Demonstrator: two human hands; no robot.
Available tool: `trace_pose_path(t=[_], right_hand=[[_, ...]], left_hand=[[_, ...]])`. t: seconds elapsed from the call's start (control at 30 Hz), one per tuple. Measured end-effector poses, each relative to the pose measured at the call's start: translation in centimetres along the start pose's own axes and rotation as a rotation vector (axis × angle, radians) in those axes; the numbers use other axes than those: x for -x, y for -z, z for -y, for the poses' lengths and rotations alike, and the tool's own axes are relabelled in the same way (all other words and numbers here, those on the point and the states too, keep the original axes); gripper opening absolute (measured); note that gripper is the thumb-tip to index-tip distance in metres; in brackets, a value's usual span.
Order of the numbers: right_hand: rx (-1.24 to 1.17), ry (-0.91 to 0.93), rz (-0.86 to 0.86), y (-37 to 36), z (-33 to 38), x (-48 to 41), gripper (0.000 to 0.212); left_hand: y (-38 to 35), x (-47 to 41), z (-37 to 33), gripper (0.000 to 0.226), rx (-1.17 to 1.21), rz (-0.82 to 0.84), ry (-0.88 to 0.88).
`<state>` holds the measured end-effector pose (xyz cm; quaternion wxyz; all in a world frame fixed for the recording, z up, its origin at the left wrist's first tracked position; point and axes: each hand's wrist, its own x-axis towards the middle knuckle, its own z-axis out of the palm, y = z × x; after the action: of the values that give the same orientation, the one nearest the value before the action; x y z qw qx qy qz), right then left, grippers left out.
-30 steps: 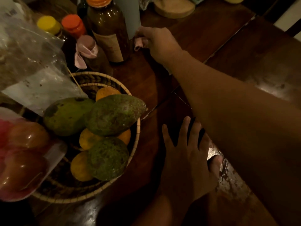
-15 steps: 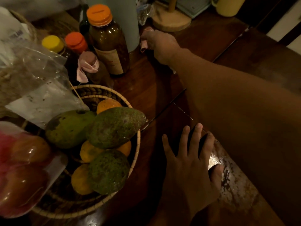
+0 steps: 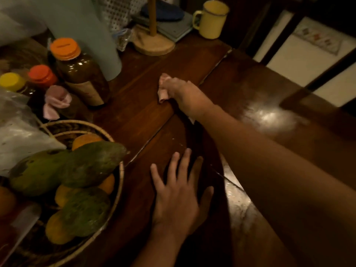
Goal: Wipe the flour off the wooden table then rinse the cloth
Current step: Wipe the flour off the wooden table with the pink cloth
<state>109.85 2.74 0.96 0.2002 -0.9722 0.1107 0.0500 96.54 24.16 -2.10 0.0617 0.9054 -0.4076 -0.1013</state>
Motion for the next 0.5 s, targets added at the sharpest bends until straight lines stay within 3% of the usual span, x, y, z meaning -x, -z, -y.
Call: trace_pose_path(t=[0.07, 0.13, 0.2, 0.3, 0.5], right_hand=[[0.001, -0.025, 0.026, 0.5, -1.8, 1.2, 0.073], [0.049, -0.204, 0.046, 0.4, -5.5, 3.5, 0.074], [-0.024, -0.339, -0.110, 0.5, -9.4, 7.0, 0.067], [-0.151, -0.385, -0.379, -0.6, -12.9, 13.7, 0.061], [-0.149, -0.282, -0.238, -3.6, -7.9, 26.6, 0.056]], left_hand=[[0.4, 0.0, -0.2, 0.074, -0.043, 0.038, 0.002], [0.4, 0.1, -0.4, 0.074, -0.065, 0.061, -0.012], [0.5, 0.0, -0.6, 0.073, -0.045, 0.090, -0.002], [0.3, 0.1, -0.5, 0.072, -0.040, 0.076, -0.004], [0.6, 0.3, -0.9, 0.073, -0.046, 0.067, 0.024]])
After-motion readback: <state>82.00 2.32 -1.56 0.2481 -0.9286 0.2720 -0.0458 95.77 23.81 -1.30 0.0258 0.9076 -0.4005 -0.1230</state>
